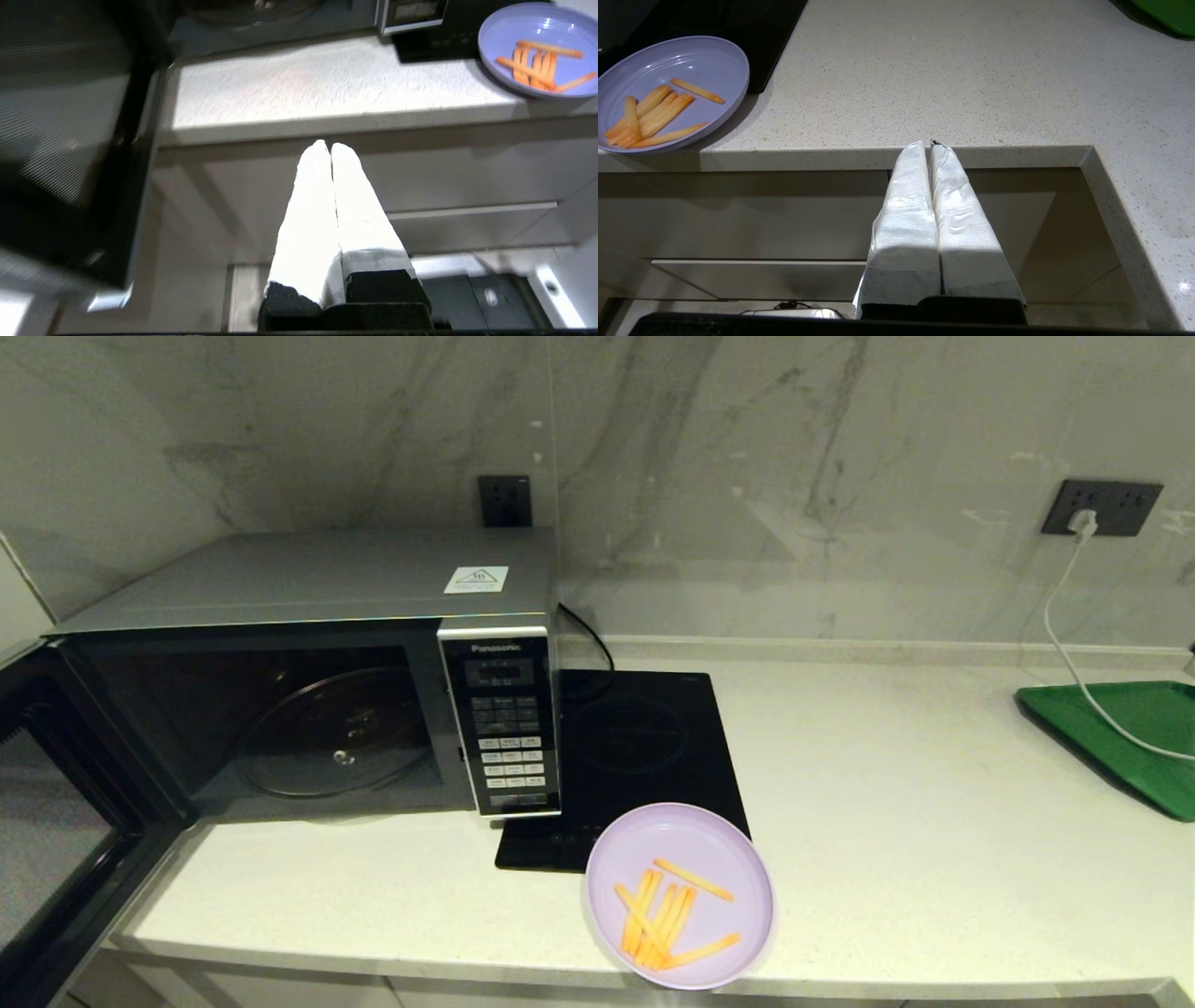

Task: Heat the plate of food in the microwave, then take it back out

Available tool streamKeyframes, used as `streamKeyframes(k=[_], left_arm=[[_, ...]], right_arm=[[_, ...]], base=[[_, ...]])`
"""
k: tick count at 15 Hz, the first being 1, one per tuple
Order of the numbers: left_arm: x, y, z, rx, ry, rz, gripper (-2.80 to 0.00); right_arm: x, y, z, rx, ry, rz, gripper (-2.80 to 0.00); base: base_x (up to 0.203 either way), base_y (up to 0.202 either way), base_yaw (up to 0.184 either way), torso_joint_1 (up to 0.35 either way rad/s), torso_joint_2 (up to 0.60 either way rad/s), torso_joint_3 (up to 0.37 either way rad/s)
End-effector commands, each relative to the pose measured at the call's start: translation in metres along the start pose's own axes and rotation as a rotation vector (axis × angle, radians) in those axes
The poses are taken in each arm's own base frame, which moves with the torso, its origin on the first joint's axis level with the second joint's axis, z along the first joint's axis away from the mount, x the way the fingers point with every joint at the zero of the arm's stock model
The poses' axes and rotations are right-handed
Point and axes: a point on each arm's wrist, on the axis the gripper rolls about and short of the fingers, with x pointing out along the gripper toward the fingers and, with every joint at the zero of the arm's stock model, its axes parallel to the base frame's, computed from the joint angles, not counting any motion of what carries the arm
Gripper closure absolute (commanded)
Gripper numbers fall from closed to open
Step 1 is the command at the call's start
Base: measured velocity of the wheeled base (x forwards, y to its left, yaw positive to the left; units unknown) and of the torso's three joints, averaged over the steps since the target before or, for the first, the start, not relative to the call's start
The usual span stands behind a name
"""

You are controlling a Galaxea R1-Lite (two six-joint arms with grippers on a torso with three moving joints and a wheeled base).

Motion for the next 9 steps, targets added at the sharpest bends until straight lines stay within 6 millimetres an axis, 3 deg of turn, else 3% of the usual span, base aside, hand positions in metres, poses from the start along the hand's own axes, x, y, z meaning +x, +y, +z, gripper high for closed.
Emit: streamKeyframes(k=[1, 5, 9], left_arm=[[0.037, 0.000, -0.020, -0.009, -0.086, -0.007, 0.00], [0.092, -0.001, -0.064, -0.013, -0.127, 0.020, 0.00], [0.101, -0.001, -0.069, 0.000, -0.206, 0.039, 0.00]], right_arm=[[0.000, 0.000, 0.000, 0.001, 0.002, -0.001, 0.00], [0.000, 0.000, 0.000, 0.001, 0.003, -0.001, 0.00], [0.000, 0.000, 0.000, 0.001, 0.001, 0.000, 0.00]], base=[[0.000, 0.000, 0.000, 0.000, 0.00, 0.000], [0.000, 0.000, 0.000, 0.000, 0.00, 0.000], [0.000, 0.000, 0.000, 0.000, 0.00, 0.000]])
